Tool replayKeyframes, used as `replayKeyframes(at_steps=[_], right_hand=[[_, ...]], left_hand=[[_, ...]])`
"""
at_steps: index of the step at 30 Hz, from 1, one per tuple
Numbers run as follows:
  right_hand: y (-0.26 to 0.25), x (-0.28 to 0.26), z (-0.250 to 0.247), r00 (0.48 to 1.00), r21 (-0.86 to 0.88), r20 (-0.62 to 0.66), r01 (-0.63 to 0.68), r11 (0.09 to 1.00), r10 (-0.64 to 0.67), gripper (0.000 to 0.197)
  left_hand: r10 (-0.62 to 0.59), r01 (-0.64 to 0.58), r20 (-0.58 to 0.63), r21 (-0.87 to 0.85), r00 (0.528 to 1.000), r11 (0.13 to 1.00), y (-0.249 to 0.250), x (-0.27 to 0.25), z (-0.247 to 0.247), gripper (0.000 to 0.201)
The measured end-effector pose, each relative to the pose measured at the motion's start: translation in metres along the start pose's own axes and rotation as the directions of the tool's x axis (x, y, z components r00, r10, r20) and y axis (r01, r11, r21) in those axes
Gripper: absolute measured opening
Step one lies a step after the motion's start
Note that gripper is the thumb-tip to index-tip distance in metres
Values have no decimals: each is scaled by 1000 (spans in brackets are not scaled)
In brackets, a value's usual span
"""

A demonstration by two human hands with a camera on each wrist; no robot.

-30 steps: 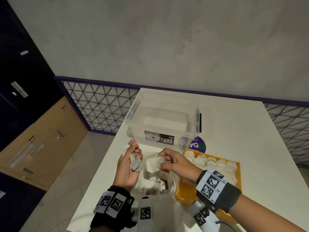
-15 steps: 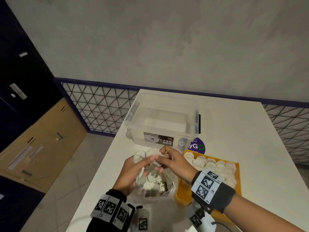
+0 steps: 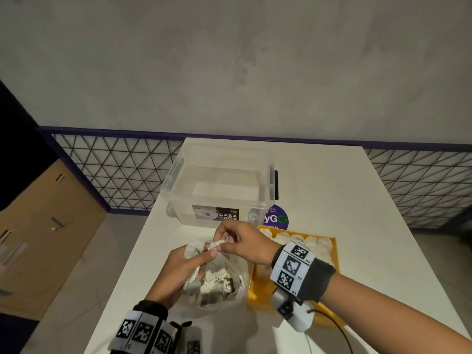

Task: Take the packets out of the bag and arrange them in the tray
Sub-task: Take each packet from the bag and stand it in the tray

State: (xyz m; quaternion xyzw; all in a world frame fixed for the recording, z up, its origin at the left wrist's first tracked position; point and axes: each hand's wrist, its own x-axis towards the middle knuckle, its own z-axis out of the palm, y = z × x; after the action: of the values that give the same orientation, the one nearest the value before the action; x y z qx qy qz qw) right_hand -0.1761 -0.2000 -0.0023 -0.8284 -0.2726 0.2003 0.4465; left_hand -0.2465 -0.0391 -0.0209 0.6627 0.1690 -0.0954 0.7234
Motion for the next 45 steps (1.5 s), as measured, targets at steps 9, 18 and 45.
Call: replayKeyframes(at_steps=[9,18,45], right_hand=[[23,-33,-63,977,-21,-132,-170,985,165,25],[84,-90,-86,890,-325,-77,-449,832,450,21],[23,-57,-43,993,-381,-81,-113,917,89,21]], left_hand=[[14,-22,-73,-113,997,993,6,4,12,24],[-17,11,-54,-117,998,993,5,12,21,37],[-147,143,-48,-79,988,987,11,12,42,50]])
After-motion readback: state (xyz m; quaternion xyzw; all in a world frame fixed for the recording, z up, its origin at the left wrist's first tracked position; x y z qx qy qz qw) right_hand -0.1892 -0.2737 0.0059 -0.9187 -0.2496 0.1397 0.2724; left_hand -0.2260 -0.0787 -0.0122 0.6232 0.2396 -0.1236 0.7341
